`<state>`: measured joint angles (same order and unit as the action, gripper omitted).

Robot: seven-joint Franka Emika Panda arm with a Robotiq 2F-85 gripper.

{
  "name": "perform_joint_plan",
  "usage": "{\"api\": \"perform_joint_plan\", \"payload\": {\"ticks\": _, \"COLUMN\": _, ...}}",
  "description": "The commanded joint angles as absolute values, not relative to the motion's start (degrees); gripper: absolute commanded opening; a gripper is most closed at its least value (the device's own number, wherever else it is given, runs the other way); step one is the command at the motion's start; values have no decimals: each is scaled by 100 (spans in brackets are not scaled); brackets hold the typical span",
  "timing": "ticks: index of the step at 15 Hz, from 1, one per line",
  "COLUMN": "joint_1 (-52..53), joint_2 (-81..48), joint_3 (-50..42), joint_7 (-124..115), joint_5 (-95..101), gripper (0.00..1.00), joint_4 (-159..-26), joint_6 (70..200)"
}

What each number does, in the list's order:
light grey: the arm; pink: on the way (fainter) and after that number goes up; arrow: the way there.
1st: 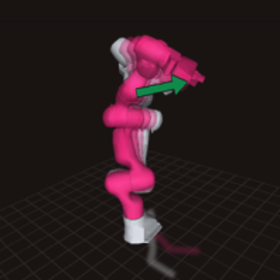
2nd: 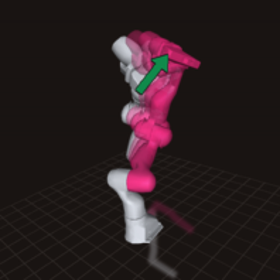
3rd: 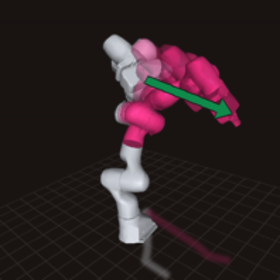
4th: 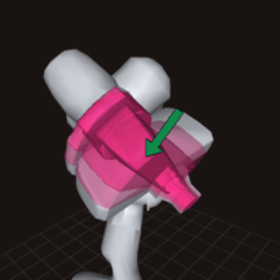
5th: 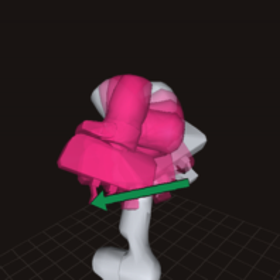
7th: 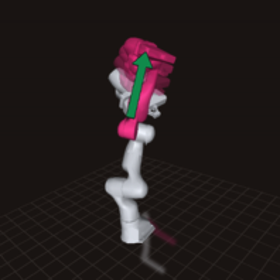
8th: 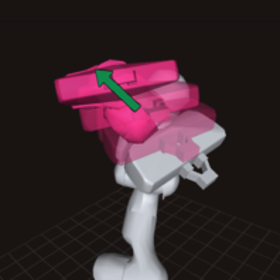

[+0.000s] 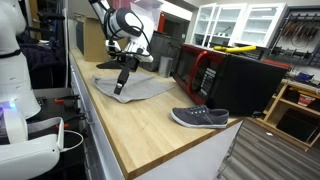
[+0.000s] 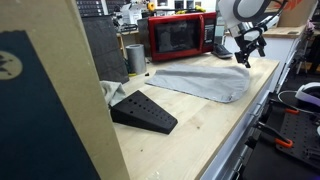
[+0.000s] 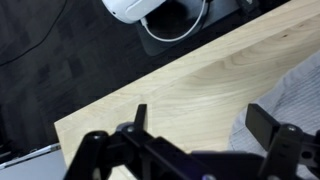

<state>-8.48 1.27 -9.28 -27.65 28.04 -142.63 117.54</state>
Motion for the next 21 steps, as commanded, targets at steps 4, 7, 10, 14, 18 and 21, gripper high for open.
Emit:
{"api": "perform_joint_plan", "payload": {"ticks": 4, "joint_1": -776, "joint_2": 491, "joint_3": -729, "joint_7": -3237, "joint_5": 3330, "gripper": 100, "joint_4": -14539, "joint_6": 11814}}
{"api": "perform_joint_plan", "payload": {"ticks": 7, "joint_1": -679, "joint_2": 742, "joint_3": -571, "joint_7": -3209, "joint_5": 3474, "gripper": 100, "joint_4": -14509, "joint_6": 12095}}
{"api": "perform_joint_plan", "payload": {"ticks": 10, "joint_1": -540, "joint_2": 1010, "joint_3": -349, "joint_7": -2967, "joint_5": 3339, "gripper": 100, "joint_4": -14445, "joint_6": 12467}}
{"api": "perform_joint_plan", "payload": {"ticks": 14, "joint_1": -253, "joint_2": 1073, "joint_3": -106, "joint_7": -2083, "joint_5": 2431, "gripper": 100, "joint_4": -14293, "joint_6": 13220}}
{"api": "perform_joint_plan", "payload": {"ticks": 18, "joint_1": 88, "joint_2": 974, "joint_3": -18, "joint_7": -733, "joint_5": 1134, "gripper": 100, "joint_4": -14120, "joint_6": 13683}}
{"api": "perform_joint_plan", "payload": {"ticks": 21, "joint_1": 362, "joint_2": 886, "joint_3": -56, "joint_7": 544, "joint_5": 86, "gripper": 100, "joint_4": -13920, "joint_6": 13618}}
